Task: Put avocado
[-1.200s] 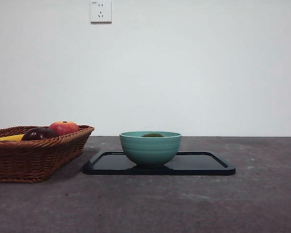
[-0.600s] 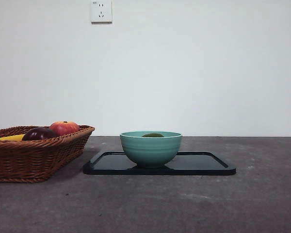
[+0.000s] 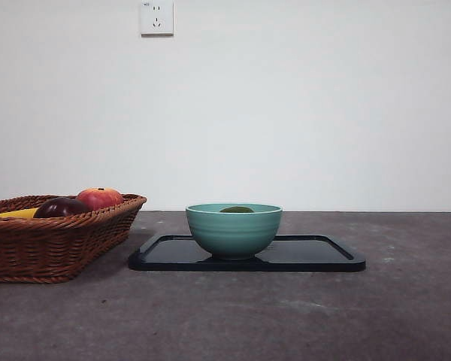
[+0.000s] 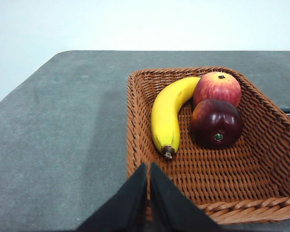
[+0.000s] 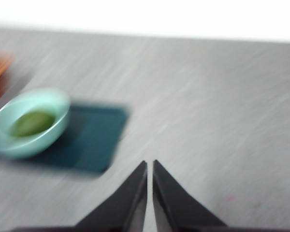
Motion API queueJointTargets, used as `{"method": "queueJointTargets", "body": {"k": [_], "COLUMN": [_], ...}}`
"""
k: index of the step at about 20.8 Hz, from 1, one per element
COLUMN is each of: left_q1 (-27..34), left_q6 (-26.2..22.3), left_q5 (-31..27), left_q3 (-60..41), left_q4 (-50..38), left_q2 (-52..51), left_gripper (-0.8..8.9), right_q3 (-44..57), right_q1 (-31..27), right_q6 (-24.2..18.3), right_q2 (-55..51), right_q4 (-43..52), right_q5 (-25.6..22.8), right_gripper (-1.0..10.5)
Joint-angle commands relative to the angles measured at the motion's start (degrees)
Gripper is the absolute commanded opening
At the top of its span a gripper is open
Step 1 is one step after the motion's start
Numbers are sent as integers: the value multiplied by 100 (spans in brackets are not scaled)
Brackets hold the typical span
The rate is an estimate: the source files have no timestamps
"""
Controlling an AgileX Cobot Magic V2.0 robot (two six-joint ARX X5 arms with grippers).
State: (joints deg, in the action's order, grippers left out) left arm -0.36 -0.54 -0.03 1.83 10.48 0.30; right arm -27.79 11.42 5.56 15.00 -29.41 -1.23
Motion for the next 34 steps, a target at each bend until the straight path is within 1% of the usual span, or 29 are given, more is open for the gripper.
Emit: {"method": "queueJointTargets", "body": {"k": [1,4,6,8,10,12,17,19,23,25,30,34], "left_q1": [9,9,9,9,9,9,9,9,9,9,9,9], "left_q6": [11,11,11,11,11,11,11,11,11,11,11,11], "left_q5": [-15,-15,-15,-15,-15,-13,-13,-13,-15,-15,-15,-15], "left_q3": [-118,-118,-118,-118,-118,-118,-118,-118,-118,-118,-118,-118], "left_q4": [39,39,39,39,39,39,39,39,39,39,39,39], "left_q2": [-11,-11,-11,-11,-11,-11,-11,-11,-11,-11,-11,-11], "left_gripper": [9,9,9,9,9,9,9,9,9,9,9,9], "right_q3": [813,1899,2350,2568,2721,2721,2721,2721,2721,2721,2721,2721], "right_q1": [-525,-1049,-1178,-1222,-1248,-1272,-1281,-1281,-1279,-1279,-1281,-1279], "right_q6": [-114,-111,-153,-208,-321,-584,-811,-820,-813,-813,-813,-785], "right_q2": [-428,-861,-1049,-1134,-1220,-1303,-1480,-1480,-1480,-1480,-1480,-1480], "right_q4": [1080,2376,2625,2691,2660,2385,2050,1886,1888,1888,1884,1884], "right_q5": [-2,-28,-31,-31,-28,-24,4,48,319,310,114,85], "right_gripper": [12,12,12,12,12,12,12,12,12,12,12,12]}}
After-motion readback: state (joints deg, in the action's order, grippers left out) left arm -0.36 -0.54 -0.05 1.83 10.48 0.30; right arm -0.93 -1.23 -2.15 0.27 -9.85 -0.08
